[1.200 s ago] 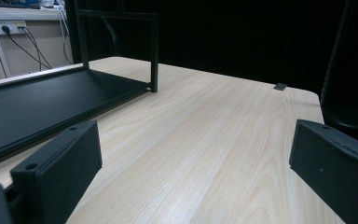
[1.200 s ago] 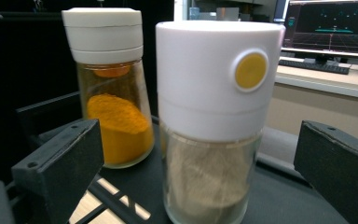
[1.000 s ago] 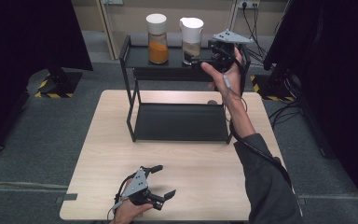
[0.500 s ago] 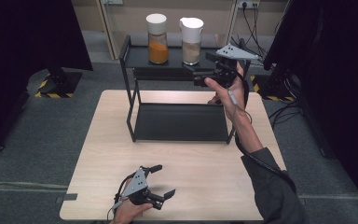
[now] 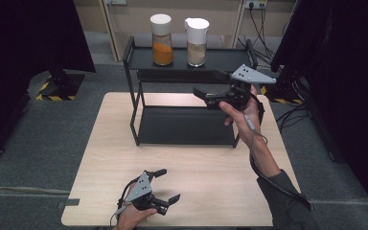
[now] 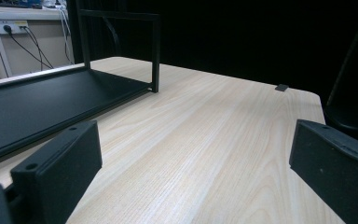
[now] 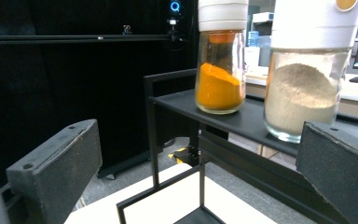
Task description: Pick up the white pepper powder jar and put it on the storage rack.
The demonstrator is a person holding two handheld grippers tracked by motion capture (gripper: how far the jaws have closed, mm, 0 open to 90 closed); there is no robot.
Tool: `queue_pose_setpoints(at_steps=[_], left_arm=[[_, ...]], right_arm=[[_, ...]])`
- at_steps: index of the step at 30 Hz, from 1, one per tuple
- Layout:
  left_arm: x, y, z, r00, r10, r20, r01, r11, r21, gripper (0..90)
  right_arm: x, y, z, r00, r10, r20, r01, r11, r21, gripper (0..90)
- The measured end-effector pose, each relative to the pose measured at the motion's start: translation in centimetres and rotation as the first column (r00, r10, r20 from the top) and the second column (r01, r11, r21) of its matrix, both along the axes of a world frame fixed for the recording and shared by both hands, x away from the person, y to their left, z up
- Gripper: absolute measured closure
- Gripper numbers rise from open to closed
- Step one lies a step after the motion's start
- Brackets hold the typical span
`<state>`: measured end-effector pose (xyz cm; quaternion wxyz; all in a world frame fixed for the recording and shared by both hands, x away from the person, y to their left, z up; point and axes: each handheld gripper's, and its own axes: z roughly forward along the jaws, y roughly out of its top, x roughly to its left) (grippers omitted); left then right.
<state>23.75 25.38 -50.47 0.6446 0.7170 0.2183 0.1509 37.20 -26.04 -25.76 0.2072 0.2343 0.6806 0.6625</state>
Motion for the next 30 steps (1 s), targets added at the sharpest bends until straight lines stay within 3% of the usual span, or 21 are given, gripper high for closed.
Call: queue_pose_setpoints(at_steps=[12, 17, 25, 30], left_arm=[[0.0, 0.0, 0.0, 1.0, 0.003, 0.0, -0.003, 1.0, 0.0, 1.8], [0.0, 0.0, -0.1, 1.0, 0.001, 0.008, -0.001, 1.0, -0.003, 1.7], [0.1, 0.0, -0.1, 1.0, 0.001, 0.007, -0.001, 1.0, -0.001, 1.8], [0.0, 0.0, -0.1, 1.0, 0.003, 0.008, -0.003, 1.0, -0.002, 1.8]], right_arm=[[-2.1, -1.1, -2.2, 0.9995, 0.028, 0.012, -0.028, 1.0, -0.001, 0.4], [-3.1, -1.0, -3.4, 0.999, 0.04, 0.022, -0.039, 0.999, -0.026, 0.4], [-4.2, -1.3, -5.2, 0.9972, 0.074, 0.008, -0.074, 0.997, -0.014, 0.4], [-5.1, -1.4, -6.2, 0.9975, 0.069, 0.017, -0.068, 0.997, -0.029, 0.4]])
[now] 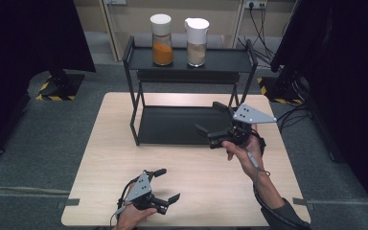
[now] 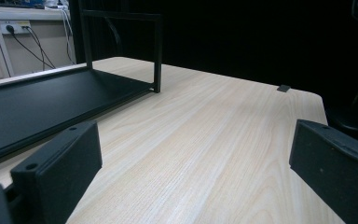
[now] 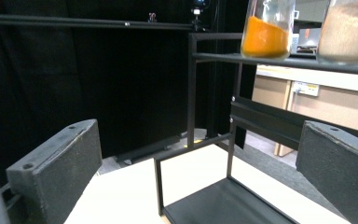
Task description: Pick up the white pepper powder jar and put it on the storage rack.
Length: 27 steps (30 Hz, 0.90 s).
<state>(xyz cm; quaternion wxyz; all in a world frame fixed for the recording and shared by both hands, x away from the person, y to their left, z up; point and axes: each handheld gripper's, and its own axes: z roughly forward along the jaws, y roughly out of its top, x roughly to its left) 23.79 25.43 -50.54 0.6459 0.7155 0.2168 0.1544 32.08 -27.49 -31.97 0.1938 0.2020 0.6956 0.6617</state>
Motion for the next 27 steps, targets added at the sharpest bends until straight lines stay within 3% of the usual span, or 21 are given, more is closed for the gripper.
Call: queue_pose_setpoints(at_steps=[12, 21, 27], left_arm=[[0.0, 0.0, 0.0, 1.0, 0.005, -0.003, -0.005, 1.0, -0.002, 1.8], [0.0, 0.0, 0.0, 1.0, 0.005, -0.002, -0.005, 1.0, -0.002, 1.8], [0.0, 0.1, 0.0, 1.0, 0.006, -0.003, -0.006, 1.0, -0.002, 1.7]], right_arm=[[-1.3, -0.5, -3.8, 0.999, -0.009, -0.044, 0.009, 1.0, 0.001, 0.4], [-2.4, -0.4, -5.7, 0.9987, 0.008, -0.049, -0.009, 1.0, -0.003, 0.4], [-3.4, 0.0, -6.6, 0.9994, 0.003, -0.035, -0.005, 0.999, -0.038, 0.4]])
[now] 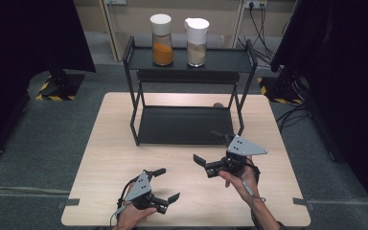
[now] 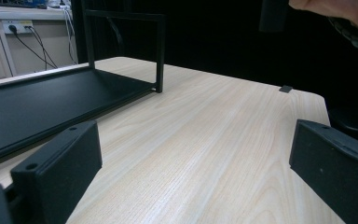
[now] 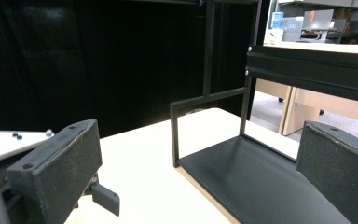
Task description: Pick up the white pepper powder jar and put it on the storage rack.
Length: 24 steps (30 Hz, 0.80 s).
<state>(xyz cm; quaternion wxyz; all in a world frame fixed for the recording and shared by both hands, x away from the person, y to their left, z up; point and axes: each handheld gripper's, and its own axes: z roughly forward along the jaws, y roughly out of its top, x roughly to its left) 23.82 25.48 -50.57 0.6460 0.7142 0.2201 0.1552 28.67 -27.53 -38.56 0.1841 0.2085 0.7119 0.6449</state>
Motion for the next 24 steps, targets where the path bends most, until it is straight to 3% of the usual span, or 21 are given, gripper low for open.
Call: queue_pose_setpoints(at_steps=[15, 24], left_arm=[[0.0, 0.0, 0.0, 1.0, 0.002, 0.004, -0.002, 1.0, 0.0, 1.7], [0.0, 0.1, 0.0, 1.0, 0.008, 0.001, -0.008, 1.0, -0.004, 1.7]], right_arm=[[-1.4, 0.5, -2.8, 0.9999, -0.012, -0.008, 0.011, 0.999, -0.048, 0.4], [-1.9, 0.2, -4.2, 0.9997, -0.014, -0.021, 0.013, 0.999, -0.042, 0.4]])
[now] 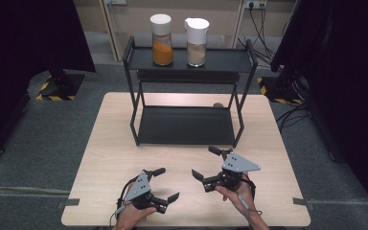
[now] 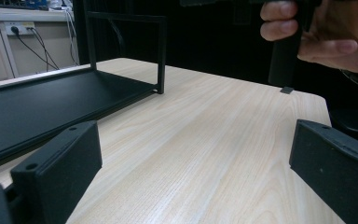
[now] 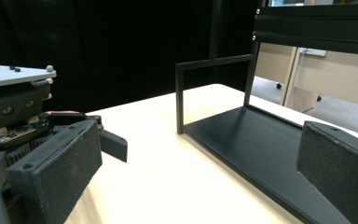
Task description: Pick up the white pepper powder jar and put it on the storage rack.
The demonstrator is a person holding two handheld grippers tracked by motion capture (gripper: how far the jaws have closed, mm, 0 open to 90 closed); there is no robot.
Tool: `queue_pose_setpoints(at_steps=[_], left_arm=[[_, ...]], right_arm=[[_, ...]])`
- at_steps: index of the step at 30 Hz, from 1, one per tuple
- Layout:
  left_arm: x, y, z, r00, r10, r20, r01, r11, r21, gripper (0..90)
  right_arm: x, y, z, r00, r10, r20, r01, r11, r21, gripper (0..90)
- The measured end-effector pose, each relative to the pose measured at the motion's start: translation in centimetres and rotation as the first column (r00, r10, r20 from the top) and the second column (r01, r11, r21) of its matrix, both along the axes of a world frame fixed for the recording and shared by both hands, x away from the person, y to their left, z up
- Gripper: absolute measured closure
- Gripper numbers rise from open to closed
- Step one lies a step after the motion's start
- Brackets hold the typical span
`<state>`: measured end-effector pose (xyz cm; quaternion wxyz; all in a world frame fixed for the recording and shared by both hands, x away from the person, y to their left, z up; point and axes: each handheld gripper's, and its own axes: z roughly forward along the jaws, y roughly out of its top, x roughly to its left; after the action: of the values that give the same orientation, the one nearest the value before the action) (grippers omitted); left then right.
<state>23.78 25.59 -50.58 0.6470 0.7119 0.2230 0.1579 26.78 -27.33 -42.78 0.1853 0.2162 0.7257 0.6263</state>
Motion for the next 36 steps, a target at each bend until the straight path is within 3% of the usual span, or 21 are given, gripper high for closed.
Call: queue_pose_setpoints(at_steps=[7, 20, 36], left_arm=[[0.0, 0.0, 0.0, 0.9999, 0.011, -0.004, -0.011, 0.9999, -0.007, 1.7], [0.0, 0.0, 0.0, 0.9999, 0.014, 0.0, -0.014, 0.9999, -0.004, 1.8], [-0.1, 0.1, 0.0, 0.9999, 0.014, 0.005, -0.014, 0.9999, -0.003, 1.8]], right_arm=[[-0.5, -0.7, -1.5, 0.9995, -0.013, -0.028, 0.013, 1.0, 0.014, 0.4], [-0.4, -1.5, -3.7, 0.9947, -0.029, -0.098, 0.029, 1.0, -0.006, 0.4], [-0.3, -1.9, -4.1, 0.9924, -0.038, -0.117, 0.04, 0.999, 0.014, 0.4]])
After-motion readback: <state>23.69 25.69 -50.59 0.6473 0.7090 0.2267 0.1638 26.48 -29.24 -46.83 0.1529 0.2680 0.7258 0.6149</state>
